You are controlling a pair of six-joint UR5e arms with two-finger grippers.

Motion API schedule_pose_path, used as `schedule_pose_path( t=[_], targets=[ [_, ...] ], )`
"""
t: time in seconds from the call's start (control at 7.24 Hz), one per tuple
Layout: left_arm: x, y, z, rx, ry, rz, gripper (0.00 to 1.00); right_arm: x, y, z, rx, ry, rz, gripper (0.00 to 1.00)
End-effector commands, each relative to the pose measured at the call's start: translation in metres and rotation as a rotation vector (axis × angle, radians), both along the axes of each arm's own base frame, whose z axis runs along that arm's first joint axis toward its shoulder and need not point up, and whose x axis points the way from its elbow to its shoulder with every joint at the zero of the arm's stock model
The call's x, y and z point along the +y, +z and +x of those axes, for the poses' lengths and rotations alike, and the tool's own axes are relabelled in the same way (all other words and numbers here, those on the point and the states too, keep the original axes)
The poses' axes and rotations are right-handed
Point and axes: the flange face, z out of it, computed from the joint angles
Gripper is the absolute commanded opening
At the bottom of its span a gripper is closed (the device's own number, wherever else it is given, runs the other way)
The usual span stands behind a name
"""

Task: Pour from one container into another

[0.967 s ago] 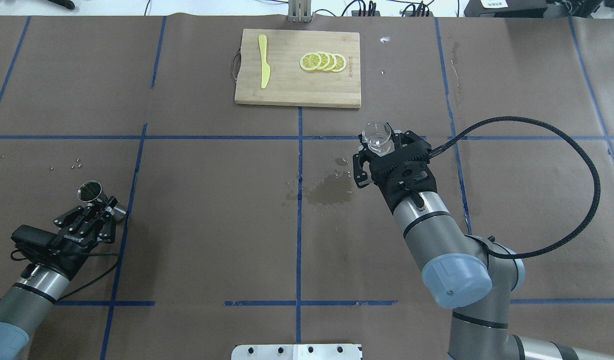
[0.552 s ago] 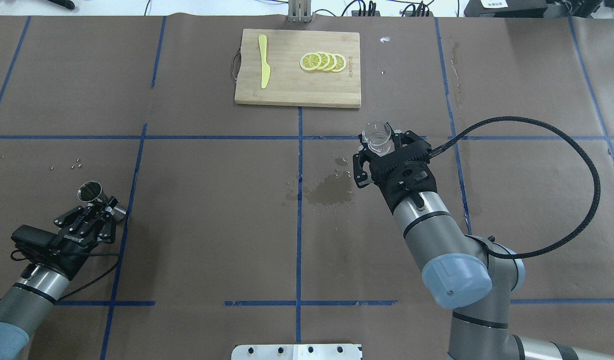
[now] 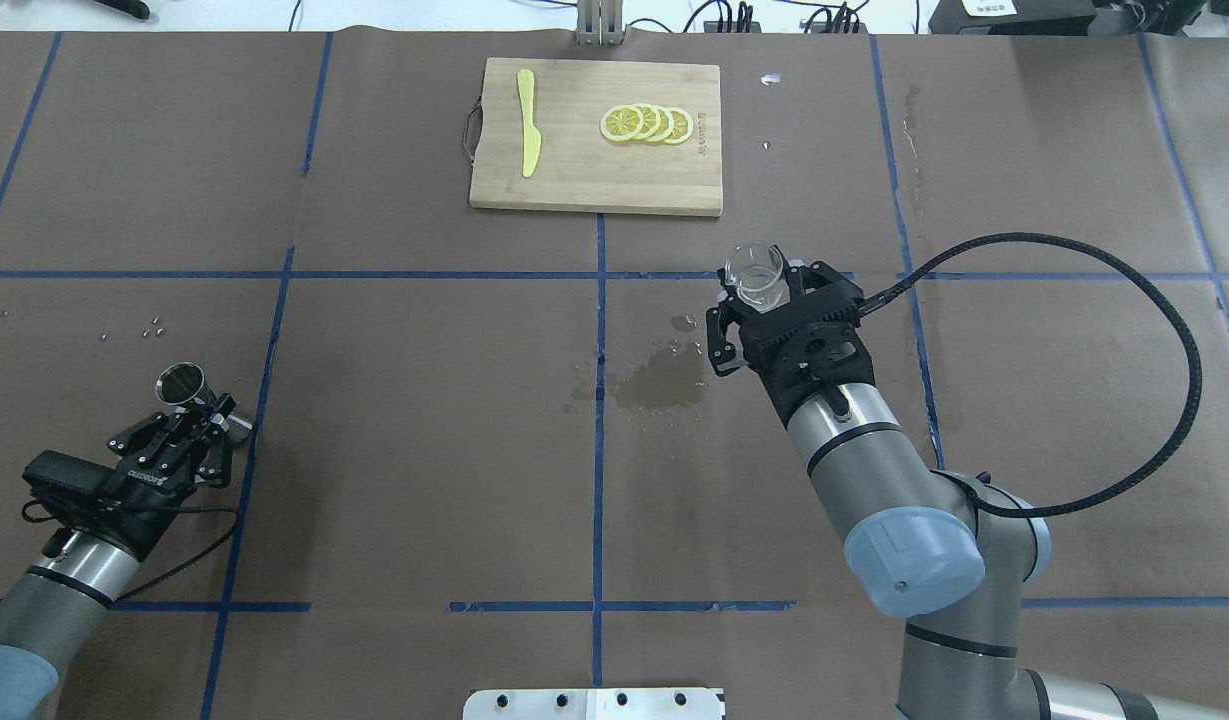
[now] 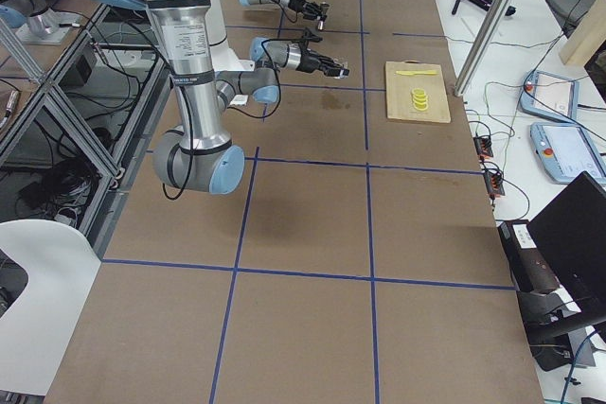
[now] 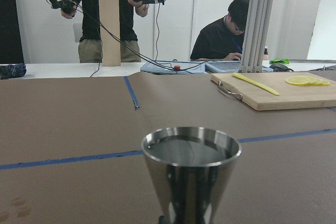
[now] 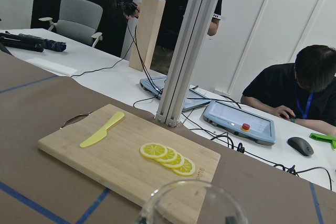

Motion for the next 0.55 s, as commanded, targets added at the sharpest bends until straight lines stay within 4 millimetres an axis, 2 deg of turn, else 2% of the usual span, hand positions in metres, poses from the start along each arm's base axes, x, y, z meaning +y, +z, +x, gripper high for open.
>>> schedule_pose_path(
  t=[0.0,0.41],
  targets=[
    [0.0001,0.0007,0.0001,-0.002,0.000,0.000,0.09,0.0000,-0.0002,0.0001,0.000,0.000,0.000,0.00],
    [0.0005,0.0008,0.0018,-0.002,0.002,0.000,0.10,0.0000,-0.0002,0.0001,0.000,0.000,0.000,0.00]
  ],
)
